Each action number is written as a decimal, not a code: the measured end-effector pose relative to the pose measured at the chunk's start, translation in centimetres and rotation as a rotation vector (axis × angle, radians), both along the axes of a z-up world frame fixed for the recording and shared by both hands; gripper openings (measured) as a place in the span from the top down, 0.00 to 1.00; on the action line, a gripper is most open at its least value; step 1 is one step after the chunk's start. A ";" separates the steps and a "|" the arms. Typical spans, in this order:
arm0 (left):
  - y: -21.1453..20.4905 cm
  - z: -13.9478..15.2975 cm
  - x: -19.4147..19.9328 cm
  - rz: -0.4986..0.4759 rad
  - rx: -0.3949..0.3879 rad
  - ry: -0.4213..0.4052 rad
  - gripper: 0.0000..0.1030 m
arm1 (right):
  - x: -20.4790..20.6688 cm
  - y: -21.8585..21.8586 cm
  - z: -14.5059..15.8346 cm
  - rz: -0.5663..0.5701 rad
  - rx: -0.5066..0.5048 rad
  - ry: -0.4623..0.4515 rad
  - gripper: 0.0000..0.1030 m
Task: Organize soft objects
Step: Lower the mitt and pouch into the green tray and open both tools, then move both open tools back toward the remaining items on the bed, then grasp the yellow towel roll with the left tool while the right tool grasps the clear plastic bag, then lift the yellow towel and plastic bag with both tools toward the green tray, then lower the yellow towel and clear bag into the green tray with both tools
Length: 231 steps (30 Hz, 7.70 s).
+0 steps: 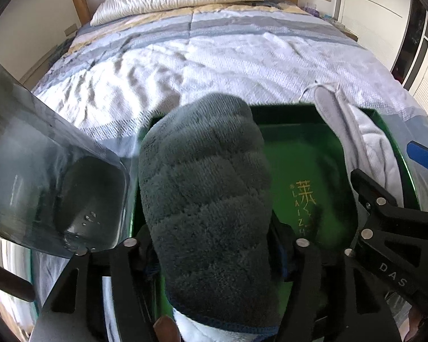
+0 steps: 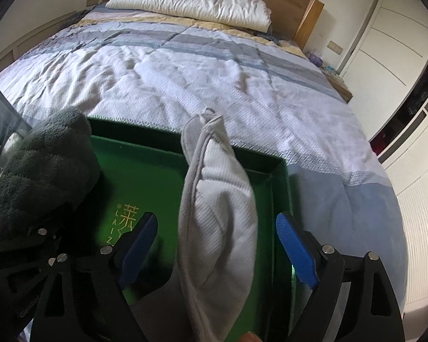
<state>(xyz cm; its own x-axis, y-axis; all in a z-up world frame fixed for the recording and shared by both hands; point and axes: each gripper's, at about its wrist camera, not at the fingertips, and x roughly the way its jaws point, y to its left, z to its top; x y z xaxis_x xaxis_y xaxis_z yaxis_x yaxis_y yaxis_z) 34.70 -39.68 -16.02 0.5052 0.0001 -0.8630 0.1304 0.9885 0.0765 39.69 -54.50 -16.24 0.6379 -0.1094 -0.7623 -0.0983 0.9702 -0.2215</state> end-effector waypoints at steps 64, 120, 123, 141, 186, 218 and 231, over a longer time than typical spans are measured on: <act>31.5 2.9 -29.3 0.088 -0.035 0.079 0.23 | -26.7 27.0 8.5 0.296 0.181 -0.012 0.16; 25.9 -3.5 -27.1 -0.034 0.052 0.113 0.83 | -8.9 38.6 -3.2 0.308 0.186 0.164 0.92; 26.1 -3.3 -27.4 -0.029 0.050 0.102 0.84 | -9.6 38.7 -2.7 0.326 0.174 0.146 0.93; 31.1 3.5 -29.4 0.118 -0.092 -0.016 0.84 | -19.3 35.5 3.4 0.474 0.189 0.043 0.93; 12.8 15.6 -27.3 -0.167 -0.158 -0.246 0.84 | -42.5 8.2 16.3 0.068 0.193 -0.215 0.93; 2.9 9.8 -18.5 -0.216 -0.146 -0.121 0.84 | -26.8 1.9 10.3 -0.003 0.290 -0.102 0.93; 1.0 10.4 -13.8 -0.184 -0.206 -0.160 0.83 | -19.1 2.1 9.9 0.029 0.292 -0.127 0.93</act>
